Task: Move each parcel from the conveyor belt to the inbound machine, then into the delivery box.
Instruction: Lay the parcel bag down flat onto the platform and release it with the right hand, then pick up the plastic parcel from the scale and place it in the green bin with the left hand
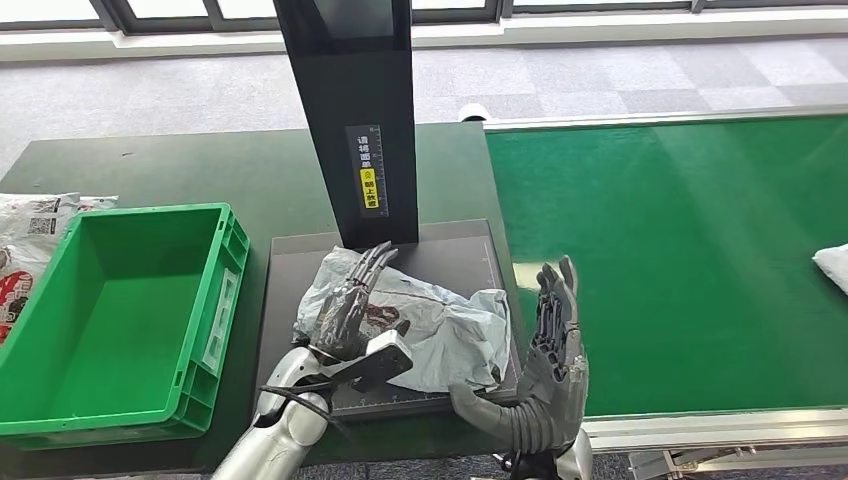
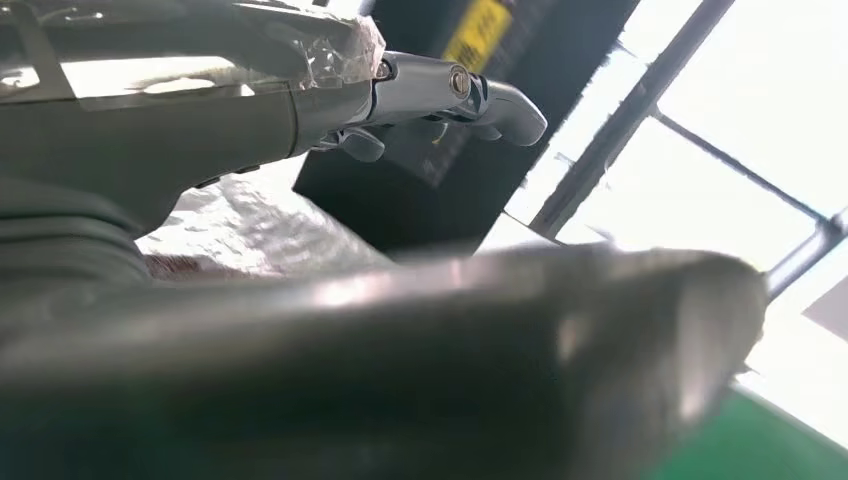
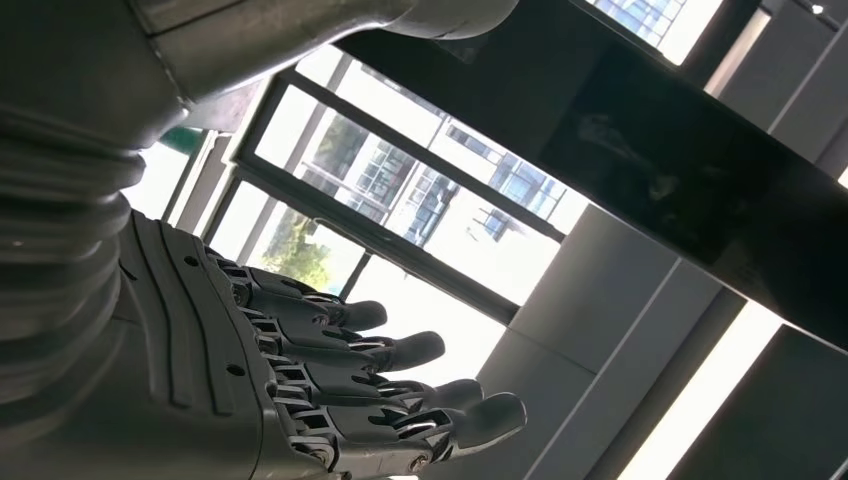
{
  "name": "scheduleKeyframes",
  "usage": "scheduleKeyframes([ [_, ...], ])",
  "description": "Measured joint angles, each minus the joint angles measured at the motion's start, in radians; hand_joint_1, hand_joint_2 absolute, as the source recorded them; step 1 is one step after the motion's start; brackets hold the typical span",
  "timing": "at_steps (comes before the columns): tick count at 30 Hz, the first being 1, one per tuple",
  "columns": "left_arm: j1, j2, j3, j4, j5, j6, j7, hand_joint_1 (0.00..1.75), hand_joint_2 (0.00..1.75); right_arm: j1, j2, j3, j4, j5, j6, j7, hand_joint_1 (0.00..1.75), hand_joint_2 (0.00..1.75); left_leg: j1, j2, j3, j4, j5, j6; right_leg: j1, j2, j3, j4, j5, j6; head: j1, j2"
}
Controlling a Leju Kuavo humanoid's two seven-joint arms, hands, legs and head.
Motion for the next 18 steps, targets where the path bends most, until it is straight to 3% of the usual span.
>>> scheduleKeyframes([
  [1, -0.013, 0.001, -0.013, 0.023, -0.023, -0.001, 0.008, 0.0, 1.75, 0.0, -0.002, 0.003, -0.002, -0.003, 0.0, 0.0, 0.0, 1.75, 0.0, 0.0, 0.0, 0.0, 0.0, 0.0, 0.0, 0.0, 0.0, 0.0, 0.0, 0.0, 0.0, 0.0],
  [8, -0.115, -0.008, -0.124, 0.226, -0.146, -0.111, 0.032, 0.0, 1.75, -0.004, -0.012, 0.014, -0.006, -0.024, 0.039, 0.0, 0.0, 1.75, 0.0, 0.0, 0.0, 0.0, 0.0, 0.0, 0.0, 0.0, 0.0, 0.0, 0.0, 0.0, 0.0, 0.0],
  [18, -0.157, -0.023, -0.213, 0.35, -0.221, -0.135, 0.084, 0.0, 1.75, -0.011, -0.012, 0.014, -0.006, -0.014, 0.099, 0.0, 0.0, 1.75, 0.0, 0.0, 0.0, 0.0, 0.0, 0.0, 0.0, 0.0, 0.0, 0.0, 0.0, 0.0, 0.0, 0.0],
])
